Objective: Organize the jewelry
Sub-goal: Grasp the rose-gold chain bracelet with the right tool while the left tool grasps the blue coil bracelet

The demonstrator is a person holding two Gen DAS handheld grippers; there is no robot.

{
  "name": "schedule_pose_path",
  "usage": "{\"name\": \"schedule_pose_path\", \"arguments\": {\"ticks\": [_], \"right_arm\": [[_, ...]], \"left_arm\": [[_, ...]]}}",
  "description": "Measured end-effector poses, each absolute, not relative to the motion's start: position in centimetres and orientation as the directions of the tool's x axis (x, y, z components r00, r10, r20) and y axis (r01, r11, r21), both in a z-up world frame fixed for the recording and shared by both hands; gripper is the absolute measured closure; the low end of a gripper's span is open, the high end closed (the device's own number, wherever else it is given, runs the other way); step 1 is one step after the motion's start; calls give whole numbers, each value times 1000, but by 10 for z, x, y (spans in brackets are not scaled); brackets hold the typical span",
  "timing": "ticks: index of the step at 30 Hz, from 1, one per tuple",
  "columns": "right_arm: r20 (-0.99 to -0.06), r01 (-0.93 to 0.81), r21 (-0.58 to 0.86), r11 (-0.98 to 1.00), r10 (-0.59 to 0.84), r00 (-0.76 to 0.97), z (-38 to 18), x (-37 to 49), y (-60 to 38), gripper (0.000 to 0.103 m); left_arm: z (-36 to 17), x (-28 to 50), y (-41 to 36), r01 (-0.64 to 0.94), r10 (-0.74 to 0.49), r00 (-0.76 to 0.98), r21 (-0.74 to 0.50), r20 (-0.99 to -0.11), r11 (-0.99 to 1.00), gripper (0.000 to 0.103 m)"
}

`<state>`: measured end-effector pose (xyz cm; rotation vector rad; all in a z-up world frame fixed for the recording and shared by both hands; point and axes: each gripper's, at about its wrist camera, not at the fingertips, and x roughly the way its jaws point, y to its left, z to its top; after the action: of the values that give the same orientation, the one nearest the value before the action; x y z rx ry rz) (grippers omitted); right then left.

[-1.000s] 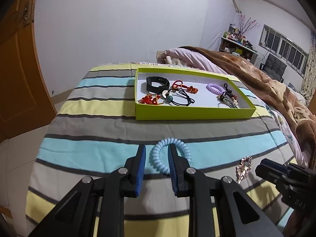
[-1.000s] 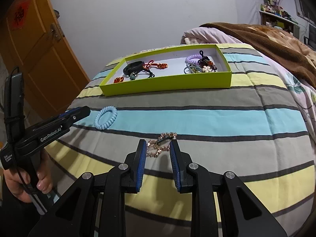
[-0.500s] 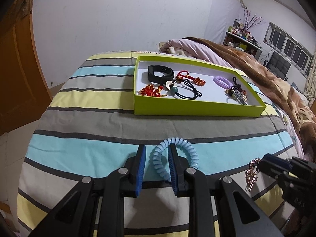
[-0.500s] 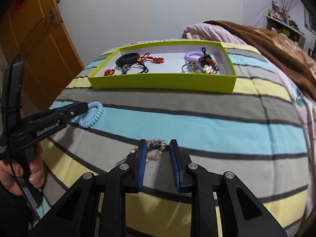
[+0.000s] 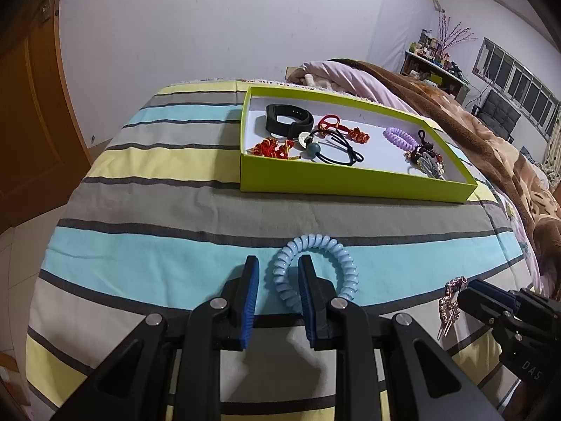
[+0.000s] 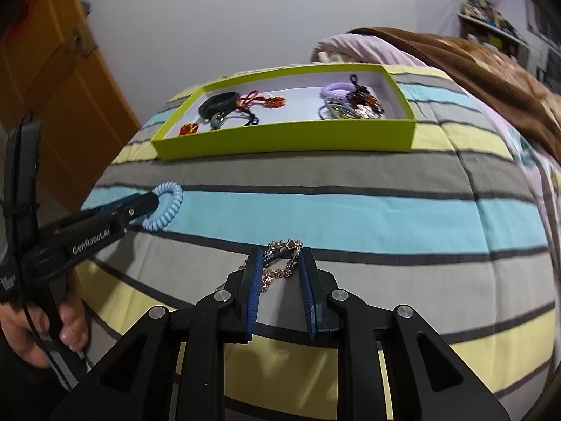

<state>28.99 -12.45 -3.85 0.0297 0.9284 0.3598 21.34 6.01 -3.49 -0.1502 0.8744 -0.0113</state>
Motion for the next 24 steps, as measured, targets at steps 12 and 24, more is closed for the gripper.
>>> {"name": "schedule_pose_path", "arguments": {"ticks": [12,24], "right_arm": [[-791,-300,211,930,343,507,-40,301,-126,78],[-802,-363,112,925,300,517,-43,300,-105,68]], "left_arm": [[-37,215,41,-10,-14,629,-26,-777,1000,79],[-36,212,43,-13,-31,630,-50,-776,999,79]]}}
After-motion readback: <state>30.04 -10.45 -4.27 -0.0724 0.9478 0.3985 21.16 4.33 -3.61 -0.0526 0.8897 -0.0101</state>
